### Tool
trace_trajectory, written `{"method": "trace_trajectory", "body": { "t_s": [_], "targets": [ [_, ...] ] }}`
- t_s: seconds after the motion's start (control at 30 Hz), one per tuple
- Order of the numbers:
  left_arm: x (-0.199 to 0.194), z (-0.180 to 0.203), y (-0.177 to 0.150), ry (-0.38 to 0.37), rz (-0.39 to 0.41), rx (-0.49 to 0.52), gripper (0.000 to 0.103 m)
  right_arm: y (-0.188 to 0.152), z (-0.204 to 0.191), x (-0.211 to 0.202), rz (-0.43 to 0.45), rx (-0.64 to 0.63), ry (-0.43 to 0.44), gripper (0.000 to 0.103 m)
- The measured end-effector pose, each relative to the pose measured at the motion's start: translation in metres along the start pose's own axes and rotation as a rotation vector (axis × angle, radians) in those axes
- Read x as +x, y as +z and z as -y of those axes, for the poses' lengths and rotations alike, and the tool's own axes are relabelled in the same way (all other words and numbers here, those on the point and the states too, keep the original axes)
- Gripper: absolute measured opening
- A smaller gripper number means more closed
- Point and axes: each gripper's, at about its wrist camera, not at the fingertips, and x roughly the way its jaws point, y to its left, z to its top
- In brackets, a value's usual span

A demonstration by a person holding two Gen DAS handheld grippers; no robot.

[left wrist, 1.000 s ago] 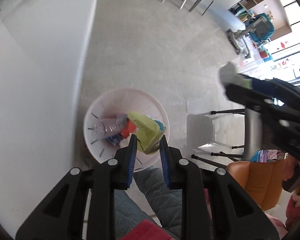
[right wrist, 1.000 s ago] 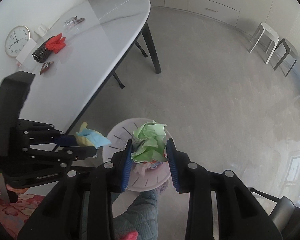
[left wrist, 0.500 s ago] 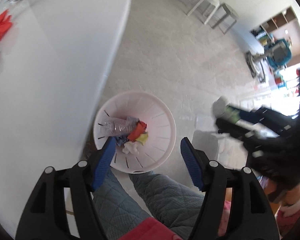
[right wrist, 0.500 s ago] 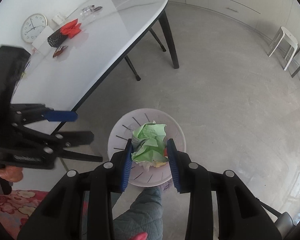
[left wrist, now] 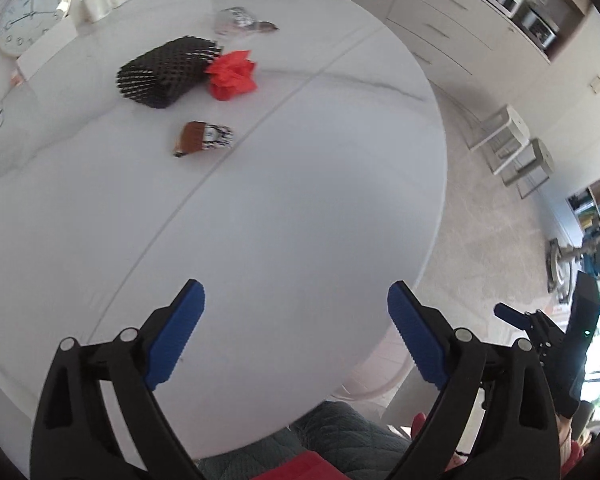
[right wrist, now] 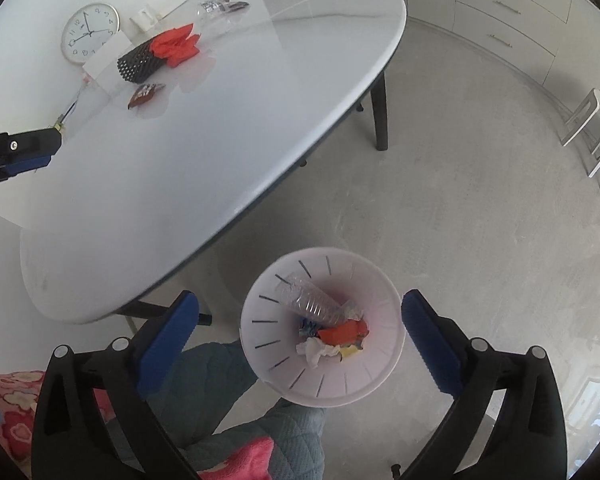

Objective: Collect trash
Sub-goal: 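Move both grippers back over the table toward the snack box, then grasp the brown-and-white snack box with the left gripper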

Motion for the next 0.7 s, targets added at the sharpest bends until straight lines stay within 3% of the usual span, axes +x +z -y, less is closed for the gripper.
{"method": "trace_trajectory", "body": {
  "t_s": [0.1,0.27,0.53,0.7],
  "targets": [
    [0.006,-0.033,0.015,0.028,0.021,-0.053,0.089,0.026,-0.008,-0.007,0.04,0.007,0.002,0.101],
    [0.026,-0.071,0.048,0.012,0.004,-0.139,0.089,0.075,-0.033,-0.011,0.099,-0.003,0.001,0.101],
    [0.073,-0.108,0.085,-0.057,-0.076,-0.451,0.089,0.138,-0.068,0.009,0.121,-0.027,0.013,0.101],
    [0.099,-0.118,0.1,-0.038,-0.115,-0.63,0.089,0.166,-0.082,0.025,0.113,-0.045,0.026,0.101]
  ]
}}
